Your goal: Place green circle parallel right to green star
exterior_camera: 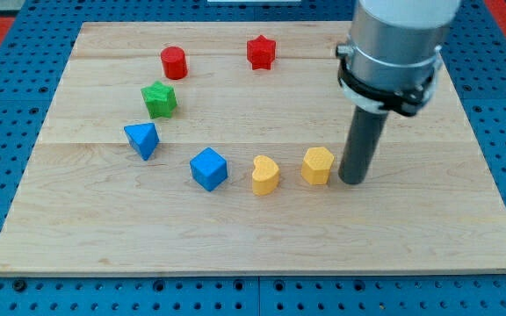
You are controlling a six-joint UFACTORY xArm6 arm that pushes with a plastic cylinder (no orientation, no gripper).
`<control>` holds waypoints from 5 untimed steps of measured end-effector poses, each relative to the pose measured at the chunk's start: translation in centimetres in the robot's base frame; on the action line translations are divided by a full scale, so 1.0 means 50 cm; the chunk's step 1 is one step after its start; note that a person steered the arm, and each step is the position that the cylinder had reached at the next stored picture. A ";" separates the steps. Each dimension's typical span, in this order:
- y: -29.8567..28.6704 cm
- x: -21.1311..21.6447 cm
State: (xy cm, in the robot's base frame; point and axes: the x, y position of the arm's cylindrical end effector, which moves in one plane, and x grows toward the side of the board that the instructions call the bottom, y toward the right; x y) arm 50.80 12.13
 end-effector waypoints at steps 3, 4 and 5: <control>0.011 0.034; 0.083 -0.006; 0.071 -0.015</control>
State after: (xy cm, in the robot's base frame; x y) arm 50.07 15.70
